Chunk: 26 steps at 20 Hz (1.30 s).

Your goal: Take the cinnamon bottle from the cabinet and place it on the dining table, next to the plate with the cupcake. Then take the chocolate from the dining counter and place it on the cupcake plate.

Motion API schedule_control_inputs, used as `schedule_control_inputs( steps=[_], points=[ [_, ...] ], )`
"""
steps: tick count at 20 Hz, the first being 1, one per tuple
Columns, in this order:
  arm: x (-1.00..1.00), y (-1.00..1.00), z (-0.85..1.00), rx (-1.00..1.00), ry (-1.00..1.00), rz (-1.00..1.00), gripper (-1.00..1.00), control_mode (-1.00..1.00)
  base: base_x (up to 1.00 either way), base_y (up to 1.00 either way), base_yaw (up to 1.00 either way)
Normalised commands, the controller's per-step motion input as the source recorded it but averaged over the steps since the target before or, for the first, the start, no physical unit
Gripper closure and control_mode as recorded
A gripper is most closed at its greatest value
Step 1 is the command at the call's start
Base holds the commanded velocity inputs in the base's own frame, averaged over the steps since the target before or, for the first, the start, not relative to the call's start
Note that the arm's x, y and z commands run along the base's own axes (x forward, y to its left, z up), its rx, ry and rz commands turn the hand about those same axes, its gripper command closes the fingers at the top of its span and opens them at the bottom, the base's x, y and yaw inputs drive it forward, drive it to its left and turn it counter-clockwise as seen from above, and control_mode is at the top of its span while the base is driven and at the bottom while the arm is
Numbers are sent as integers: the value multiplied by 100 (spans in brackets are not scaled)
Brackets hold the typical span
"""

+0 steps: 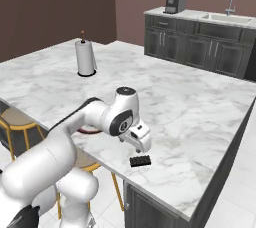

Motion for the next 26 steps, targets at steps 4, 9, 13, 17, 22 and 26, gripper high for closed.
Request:
schedule_control_inputs(
  steps=[4, 9, 13, 17, 22, 26],
  points=[
    [-19, -10, -14, 0, 41, -21, -100, -100, 0, 0, 0],
    [-19, -8, -27, 0, 21, -14, -100, -100, 0, 0, 0],
    [-9, -7, -26, 0, 3, -13, -100, -100, 0, 0, 0],
    [0, -3, -15, 2, -5, -16, -100, -100, 0, 0, 0],
    [1, 1, -15, 0, -13, -24, -100, -100, 0, 0, 0],
    [11, 4, -18, 0, -3, -28, -100, -100, 0, 0, 0]
  ],
)
